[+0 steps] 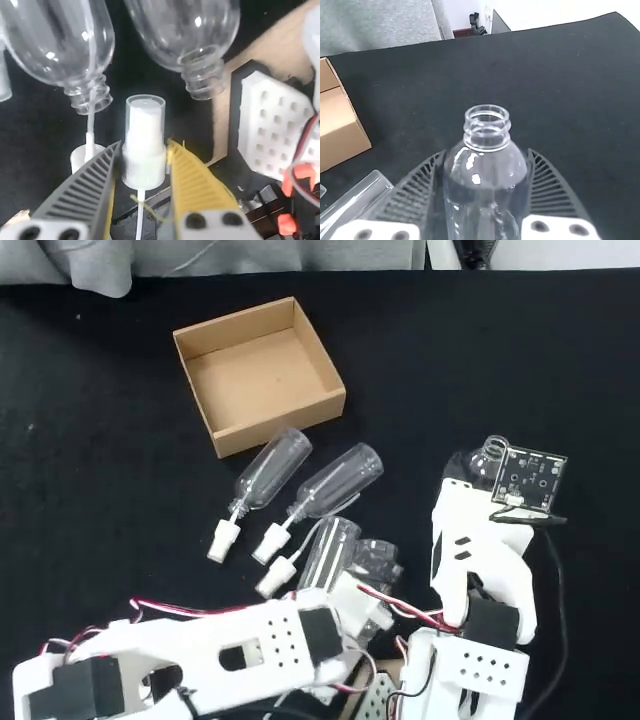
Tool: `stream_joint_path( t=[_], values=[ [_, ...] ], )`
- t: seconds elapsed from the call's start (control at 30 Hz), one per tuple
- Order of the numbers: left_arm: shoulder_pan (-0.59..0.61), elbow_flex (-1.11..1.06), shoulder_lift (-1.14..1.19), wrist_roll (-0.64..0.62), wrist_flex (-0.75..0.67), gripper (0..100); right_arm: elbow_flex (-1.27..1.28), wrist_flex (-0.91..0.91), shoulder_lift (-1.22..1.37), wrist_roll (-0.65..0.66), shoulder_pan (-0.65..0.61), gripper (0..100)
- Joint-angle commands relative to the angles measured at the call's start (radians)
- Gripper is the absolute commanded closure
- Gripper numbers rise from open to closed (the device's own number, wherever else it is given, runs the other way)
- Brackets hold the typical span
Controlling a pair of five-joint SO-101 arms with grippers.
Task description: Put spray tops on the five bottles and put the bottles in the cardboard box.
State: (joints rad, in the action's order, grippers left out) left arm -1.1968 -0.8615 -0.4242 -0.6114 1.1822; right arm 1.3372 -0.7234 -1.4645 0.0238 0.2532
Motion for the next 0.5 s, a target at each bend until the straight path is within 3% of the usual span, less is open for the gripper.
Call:
stream_joint_path(
  t=[0.0,0.2,0.47],
  values=[
    [0.097,0.024,-0.069,0.0,0.008,97,-0.05,0.028,-0.022,0.0,0.015,84.7],
    [0.124,-0.01,-0.121,0.003,0.009,97,-0.05,0.028,-0.022,0.0,0.015,84.7],
    [0.074,-0.051,-0.172,0.124,0.009,97,-0.05,0.028,-0.022,0.0,0.015,84.7]
  ],
)
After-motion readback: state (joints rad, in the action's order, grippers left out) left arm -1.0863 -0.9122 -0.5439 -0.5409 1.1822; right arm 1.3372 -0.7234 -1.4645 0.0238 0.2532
